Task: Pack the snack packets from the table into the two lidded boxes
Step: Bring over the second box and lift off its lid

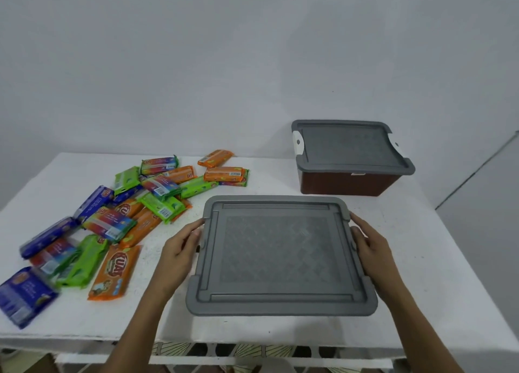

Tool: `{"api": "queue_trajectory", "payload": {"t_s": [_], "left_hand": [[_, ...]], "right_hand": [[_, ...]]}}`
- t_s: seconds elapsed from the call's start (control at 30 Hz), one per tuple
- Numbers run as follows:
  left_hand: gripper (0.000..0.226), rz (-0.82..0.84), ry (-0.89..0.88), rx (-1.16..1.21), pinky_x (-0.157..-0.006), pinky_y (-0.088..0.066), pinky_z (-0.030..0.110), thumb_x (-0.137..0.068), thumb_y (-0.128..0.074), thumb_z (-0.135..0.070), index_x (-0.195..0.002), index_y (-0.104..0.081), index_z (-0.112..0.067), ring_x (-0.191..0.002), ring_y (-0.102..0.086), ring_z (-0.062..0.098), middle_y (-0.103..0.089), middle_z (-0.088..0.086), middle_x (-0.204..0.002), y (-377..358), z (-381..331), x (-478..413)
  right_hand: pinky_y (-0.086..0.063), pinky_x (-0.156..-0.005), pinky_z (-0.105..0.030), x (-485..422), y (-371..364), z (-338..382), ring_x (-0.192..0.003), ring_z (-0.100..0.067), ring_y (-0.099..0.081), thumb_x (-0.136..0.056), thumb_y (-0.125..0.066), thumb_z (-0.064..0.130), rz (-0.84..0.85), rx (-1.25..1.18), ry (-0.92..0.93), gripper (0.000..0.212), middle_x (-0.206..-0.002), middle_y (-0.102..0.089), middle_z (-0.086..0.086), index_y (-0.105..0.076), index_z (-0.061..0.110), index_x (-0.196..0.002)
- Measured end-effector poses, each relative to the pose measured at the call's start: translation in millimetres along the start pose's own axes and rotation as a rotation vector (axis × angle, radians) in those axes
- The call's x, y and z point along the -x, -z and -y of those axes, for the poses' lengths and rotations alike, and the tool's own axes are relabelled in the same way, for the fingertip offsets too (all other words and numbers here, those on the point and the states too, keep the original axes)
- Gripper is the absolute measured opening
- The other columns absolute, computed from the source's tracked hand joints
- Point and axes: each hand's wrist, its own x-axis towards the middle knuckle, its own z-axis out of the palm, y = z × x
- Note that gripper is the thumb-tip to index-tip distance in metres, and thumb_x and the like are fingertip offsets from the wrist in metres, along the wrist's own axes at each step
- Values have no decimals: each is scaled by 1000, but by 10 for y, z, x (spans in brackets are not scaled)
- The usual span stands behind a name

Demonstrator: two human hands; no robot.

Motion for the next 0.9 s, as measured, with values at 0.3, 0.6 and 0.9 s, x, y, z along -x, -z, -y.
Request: {"api": "queue_trajectory", "payload": {"t_s": [0.3, 0.6, 0.9], "left_hand": [[25, -273, -83, -251, -67, -45, 17, -100, -50, -28, -117, -67, -25, -86, -58, -2, -63, -1, -110, 16, -129, 118], [34, 33, 24, -692, -72, -53, 37, -95, -52, -43, -121, -65, -25, -89, -66, 24, -72, 1, -94, 97, -641, 214], [28, -96, -79, 55, -79, -48, 28, -91, -46, -65, -106, -67, -55, -101, -61, -5, -70, -21, -104, 453, -1086, 157]], "right_hand": [[-43, -65, -23, 52, 103, 14, -73, -12, -57, -97, -52, 33, -195, 343, 99, 30, -94, -65, -5, -70, 19, -118], [-42, -57, -20, 277, 212, 216, -58, -6, -54, -93, -60, 37, 76, 512, 98, 32, -62, -57, 9, -71, 14, -113], [-44, -44, -21, 199, 678, 786, -50, -14, -52, -91, -60, 34, 25, -196, 191, 26, -61, -64, -5, -73, 28, -113]]}}
